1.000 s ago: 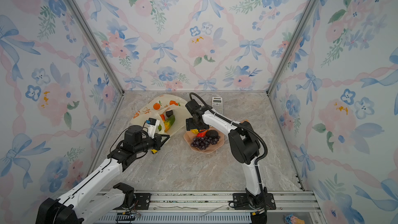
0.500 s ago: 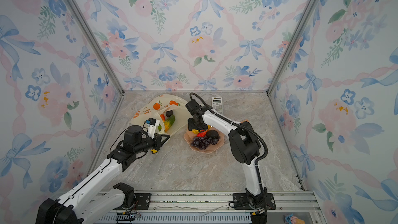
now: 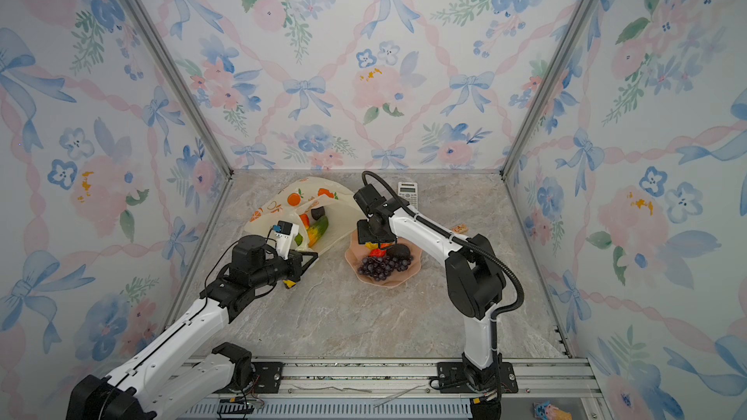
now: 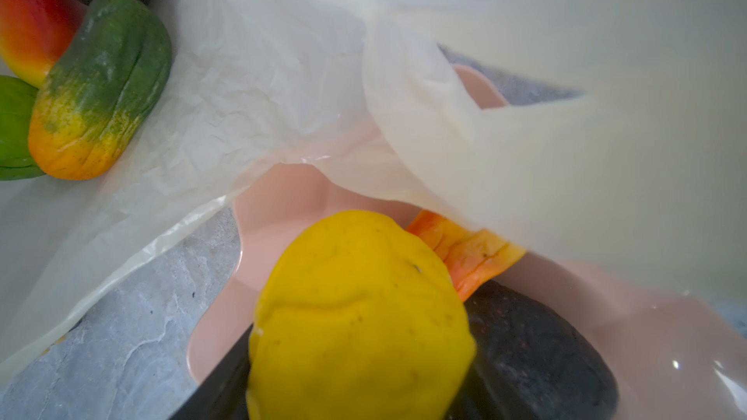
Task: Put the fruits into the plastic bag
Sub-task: 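Lift the yellow fruit out of the bowl with the right gripper, then carry the yellow fruit with the right gripper into the bag mouth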
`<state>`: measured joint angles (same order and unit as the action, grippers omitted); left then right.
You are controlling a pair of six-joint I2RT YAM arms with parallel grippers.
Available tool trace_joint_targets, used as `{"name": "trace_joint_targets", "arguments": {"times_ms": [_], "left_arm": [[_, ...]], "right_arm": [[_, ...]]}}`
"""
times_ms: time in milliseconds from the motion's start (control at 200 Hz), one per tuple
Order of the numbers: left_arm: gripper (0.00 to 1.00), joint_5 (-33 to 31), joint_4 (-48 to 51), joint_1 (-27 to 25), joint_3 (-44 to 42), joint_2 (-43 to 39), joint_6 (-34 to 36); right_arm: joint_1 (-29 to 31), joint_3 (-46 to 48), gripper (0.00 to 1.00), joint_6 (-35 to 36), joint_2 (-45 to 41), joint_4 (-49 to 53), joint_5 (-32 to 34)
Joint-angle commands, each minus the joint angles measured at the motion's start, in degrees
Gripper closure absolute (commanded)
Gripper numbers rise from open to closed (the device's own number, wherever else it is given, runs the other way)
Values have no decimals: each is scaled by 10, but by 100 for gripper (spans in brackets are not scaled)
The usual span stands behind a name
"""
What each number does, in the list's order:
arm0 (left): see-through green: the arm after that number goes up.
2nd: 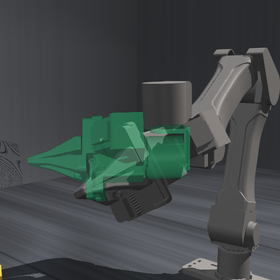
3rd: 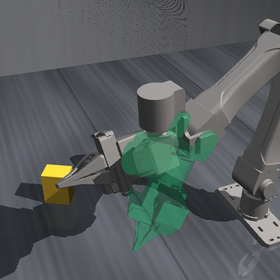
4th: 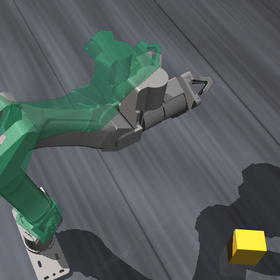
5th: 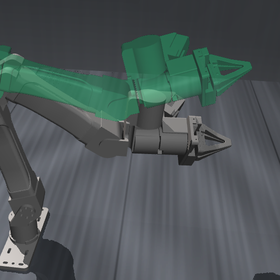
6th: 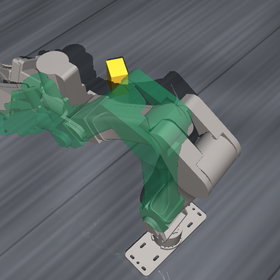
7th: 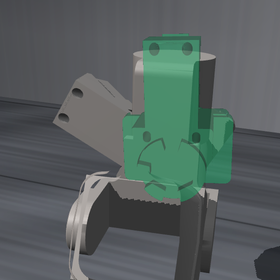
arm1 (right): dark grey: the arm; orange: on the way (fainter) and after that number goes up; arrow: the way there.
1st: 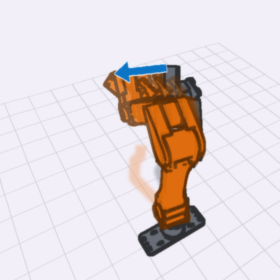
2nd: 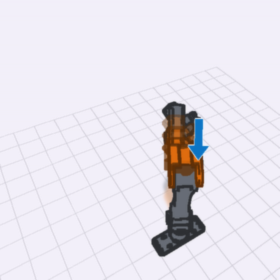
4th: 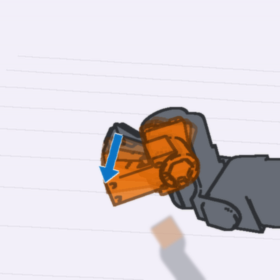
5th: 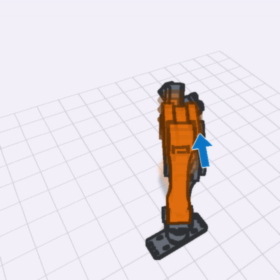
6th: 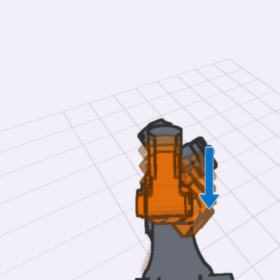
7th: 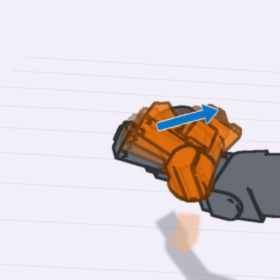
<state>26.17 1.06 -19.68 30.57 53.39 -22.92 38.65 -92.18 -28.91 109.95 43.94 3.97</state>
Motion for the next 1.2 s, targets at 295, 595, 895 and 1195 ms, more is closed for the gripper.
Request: {"name": "trace_joint_targets", "arguments": {"times_ms": [295, 595, 895, 1195], "left_arm": [[100, 1, 6, -1, 14, -4, 10], [100, -2, 6, -2, 13, -6, 11], [100, -2, 6, -2, 13, -6, 11], [100, -3, 6, -1, 12, -9, 11]], "right_arm": [[-45, 132, 36, -39, -142, -46, -59], [-111, 252, 36, -143, -251, -168, -228], [-124, 313, 35, -273, -345, -296, -323], [-71, 262, 34, -309, -361, -332, -316]]}}
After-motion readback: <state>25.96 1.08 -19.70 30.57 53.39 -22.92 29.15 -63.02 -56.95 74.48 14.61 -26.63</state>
